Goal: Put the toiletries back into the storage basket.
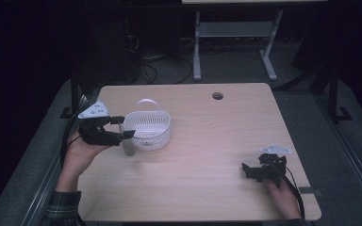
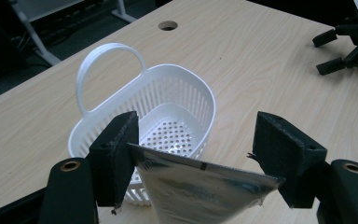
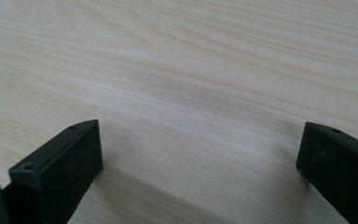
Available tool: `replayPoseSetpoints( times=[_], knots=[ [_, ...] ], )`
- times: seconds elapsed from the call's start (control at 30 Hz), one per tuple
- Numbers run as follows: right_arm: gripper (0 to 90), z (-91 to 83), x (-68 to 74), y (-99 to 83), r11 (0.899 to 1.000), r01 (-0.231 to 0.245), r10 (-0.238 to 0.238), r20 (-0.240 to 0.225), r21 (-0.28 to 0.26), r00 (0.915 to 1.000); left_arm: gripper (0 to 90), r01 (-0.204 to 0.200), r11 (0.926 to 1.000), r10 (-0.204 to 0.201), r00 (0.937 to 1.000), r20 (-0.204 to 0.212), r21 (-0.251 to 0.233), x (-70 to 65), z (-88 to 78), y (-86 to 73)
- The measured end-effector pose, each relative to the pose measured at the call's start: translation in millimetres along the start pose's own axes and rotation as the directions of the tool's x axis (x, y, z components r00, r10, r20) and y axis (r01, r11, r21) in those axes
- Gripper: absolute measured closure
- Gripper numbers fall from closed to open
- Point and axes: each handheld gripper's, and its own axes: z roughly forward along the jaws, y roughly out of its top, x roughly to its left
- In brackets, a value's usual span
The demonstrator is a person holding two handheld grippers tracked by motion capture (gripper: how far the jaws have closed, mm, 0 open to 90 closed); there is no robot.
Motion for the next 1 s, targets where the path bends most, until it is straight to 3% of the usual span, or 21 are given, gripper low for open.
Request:
replayPoseSetpoints(
  times=[1.0],
  knots=[
    [0.0,0.1,-0.1,0.0,1.0,0.002,-0.002,0.002,-0.002,1.0,31.3,0.021,0.9997,-0.022,0.997,-0.075,-0.01,15.2,-28.7,20.7]
  ],
)
